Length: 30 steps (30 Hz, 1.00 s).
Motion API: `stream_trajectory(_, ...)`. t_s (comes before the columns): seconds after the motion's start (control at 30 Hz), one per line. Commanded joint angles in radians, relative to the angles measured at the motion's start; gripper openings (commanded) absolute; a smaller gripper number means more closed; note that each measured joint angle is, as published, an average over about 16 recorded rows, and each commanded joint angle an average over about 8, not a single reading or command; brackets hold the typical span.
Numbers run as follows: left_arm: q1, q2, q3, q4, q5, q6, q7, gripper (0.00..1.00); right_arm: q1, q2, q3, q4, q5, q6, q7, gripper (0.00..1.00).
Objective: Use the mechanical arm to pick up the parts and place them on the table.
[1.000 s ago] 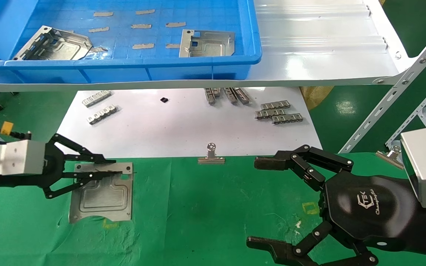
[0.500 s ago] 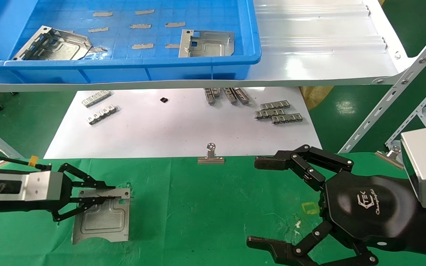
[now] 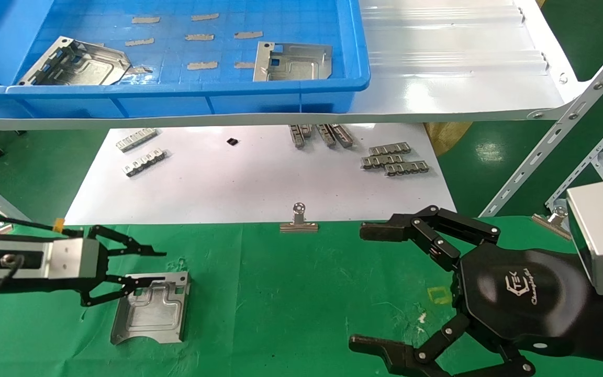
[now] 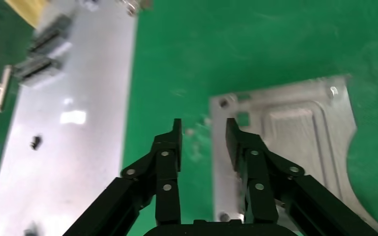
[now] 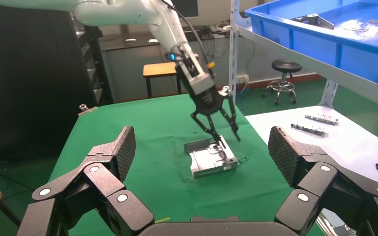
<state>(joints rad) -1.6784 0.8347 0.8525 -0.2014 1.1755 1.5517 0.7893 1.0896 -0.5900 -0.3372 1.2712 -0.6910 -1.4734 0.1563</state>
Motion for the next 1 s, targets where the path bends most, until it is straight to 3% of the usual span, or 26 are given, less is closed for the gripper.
stream_trajectory(0.03, -0.008, 0.002, -0.007, 0.014, -0.009, 0.019, 0.004, 1.0, 0.0, 0.0, 0.0, 0.0, 0.0, 0.0, 0.0, 1.0)
stream_trajectory(0.33, 0.02, -0.038, -0.013, -0.03, -0.124, 0.053, -0.211, 1.0, 0.0, 0.0, 0.0, 0.0, 0.0, 0.0, 0.0, 1.0)
stream_trajectory(0.7, 0.037, -0.047, -0.022, -0.057, -0.14, 0.05, -0.233, 1.0, 0.0, 0.0, 0.0, 0.0, 0.0, 0.0, 0.0, 1.0)
stream_trajectory(1.0, 0.114, -0.071, -0.097, -0.197, -0.182, 0.036, -0.334, 1.0, 0.0, 0.0, 0.0, -0.001, 0.0, 0.0, 0.0, 1.0)
